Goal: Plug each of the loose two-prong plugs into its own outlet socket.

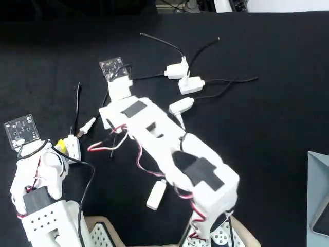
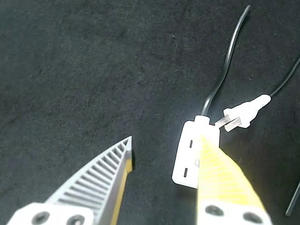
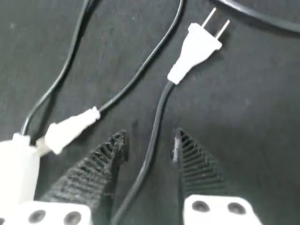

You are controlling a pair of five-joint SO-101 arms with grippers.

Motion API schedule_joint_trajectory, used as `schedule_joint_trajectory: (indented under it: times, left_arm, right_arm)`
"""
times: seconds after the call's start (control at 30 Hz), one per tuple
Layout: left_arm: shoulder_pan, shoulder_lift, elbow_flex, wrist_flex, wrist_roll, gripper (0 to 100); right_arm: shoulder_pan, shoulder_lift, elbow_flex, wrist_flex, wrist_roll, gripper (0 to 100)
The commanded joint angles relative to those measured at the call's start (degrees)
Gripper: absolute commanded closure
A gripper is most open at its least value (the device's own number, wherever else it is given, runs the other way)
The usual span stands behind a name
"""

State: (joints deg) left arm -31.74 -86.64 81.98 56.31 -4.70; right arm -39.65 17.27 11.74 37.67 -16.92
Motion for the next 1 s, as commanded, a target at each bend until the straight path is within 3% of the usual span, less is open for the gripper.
schedule_joint_trajectory:
  times: [0.0,0.2,0.4,0.53,0.73,0.97]
  left_arm:
    - [-0.1,-0.5,-2.2,-1.2,0.3,78]
    - [-0.1,-0.5,-2.2,-1.2,0.3,78]
    - [-0.1,-0.5,-2.2,-1.2,0.3,78]
    - [-0.1,-0.5,-2.2,-1.2,0.3,78]
    - [-0.1,-0.5,-2.2,-1.2,0.3,78]
    - [-0.1,-0.5,-2.2,-1.2,0.3,78]
  right_arm:
    - [0.1,5.7,-8.8,-0.6,-1.4,85.1]
    - [0.3,11.8,-12.0,-0.6,-1.1,88.0]
    - [0.4,12.9,-11.8,-0.6,-0.8,98.5]
    - [0.4,12.4,-10.9,1.7,3.4,98.6]
    - [0.8,4.4,-8.1,10.3,3.6,98.6]
    - [2.6,-13.5,4.9,14.4,4.4,98.6]
